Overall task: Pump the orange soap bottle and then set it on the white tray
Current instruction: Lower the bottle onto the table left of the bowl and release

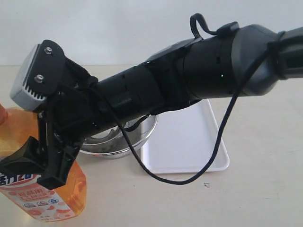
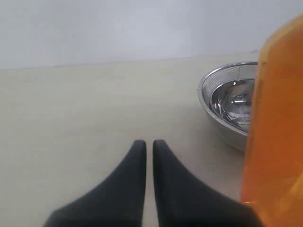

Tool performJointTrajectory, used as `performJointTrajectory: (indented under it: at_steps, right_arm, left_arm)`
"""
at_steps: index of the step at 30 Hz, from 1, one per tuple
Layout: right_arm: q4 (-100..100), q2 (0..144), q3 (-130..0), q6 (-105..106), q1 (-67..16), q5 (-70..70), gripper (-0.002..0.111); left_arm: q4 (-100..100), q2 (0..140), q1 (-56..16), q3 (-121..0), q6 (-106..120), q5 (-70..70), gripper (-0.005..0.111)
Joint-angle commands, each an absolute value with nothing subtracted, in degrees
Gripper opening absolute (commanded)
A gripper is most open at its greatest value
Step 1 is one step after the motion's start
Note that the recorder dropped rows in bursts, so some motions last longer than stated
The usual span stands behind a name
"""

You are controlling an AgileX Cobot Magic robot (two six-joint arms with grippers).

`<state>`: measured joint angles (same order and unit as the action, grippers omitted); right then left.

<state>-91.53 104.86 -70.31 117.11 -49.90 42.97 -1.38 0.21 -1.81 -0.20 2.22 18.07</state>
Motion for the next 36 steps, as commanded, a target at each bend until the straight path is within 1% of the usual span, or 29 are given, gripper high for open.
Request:
performJointTrajectory:
  at_steps: [1, 19, 32, 34, 36]
  right_arm:
    - [-94.5, 105.5, -71.3, 117.5, -48.5, 46.8, 0.0]
    - [-94.3, 106.9, -69.1, 119.1, -48.5, 45.3, 0.0]
    - [-93.7, 106.9, -69.1, 118.8, -48.5, 40.8, 0.0]
    - [-92.9, 106.9, -69.1, 118.2, -48.5, 41.0, 0.001]
    - [-92.0, 106.9, -69.1, 116.9, -48.5, 41.1, 0.008]
  left_arm:
    - [-1.4, 0.0, -1.9, 0.0, 2.6, 17.5, 0.005]
    - [-1.4, 0.0, -1.9, 0.0, 2.6, 17.5, 0.005]
    - [-1.4, 0.0, -1.9, 0.0, 2.6, 17.5, 0.005]
    - [-1.4, 0.0, -1.9, 0.0, 2.6, 17.5, 0.005]
    - [-1.4, 0.0, -1.9, 0.0, 2.6, 17.5, 0.005]
